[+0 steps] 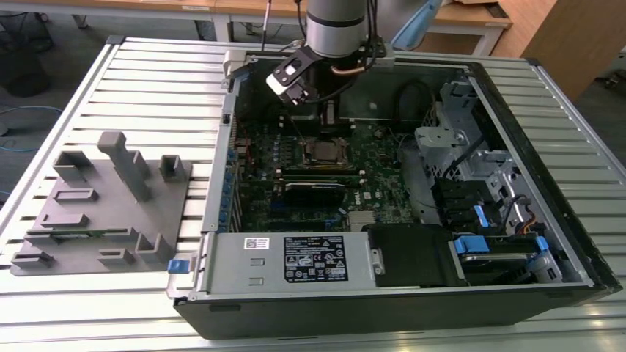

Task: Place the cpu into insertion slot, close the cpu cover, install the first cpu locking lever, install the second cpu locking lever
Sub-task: 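Close the cpu cover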

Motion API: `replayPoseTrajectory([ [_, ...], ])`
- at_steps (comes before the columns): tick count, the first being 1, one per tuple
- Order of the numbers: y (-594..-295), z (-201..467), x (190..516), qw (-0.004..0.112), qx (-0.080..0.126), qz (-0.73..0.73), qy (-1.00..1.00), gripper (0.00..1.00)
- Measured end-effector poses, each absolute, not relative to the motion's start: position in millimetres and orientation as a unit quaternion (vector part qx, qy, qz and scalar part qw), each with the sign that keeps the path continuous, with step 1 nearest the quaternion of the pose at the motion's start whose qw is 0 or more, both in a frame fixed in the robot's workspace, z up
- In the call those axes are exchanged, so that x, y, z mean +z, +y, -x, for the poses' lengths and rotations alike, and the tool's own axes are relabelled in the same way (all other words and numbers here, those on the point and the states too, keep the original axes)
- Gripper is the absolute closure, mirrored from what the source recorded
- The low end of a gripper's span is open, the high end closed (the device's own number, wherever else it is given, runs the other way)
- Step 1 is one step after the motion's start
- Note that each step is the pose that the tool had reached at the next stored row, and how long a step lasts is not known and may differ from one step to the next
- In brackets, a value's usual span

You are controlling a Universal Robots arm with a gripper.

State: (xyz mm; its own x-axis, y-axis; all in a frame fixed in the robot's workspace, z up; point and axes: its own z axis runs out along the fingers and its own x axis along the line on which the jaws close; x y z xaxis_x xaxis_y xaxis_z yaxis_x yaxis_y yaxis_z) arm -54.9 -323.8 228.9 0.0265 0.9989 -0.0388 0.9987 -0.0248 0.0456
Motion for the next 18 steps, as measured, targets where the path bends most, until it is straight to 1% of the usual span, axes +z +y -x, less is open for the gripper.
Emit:
replayPoseTrajectory([
  [18, -325.9, 57.1, 223.9, 0.030, 0.002, -0.714, 0.699, 0.90],
])
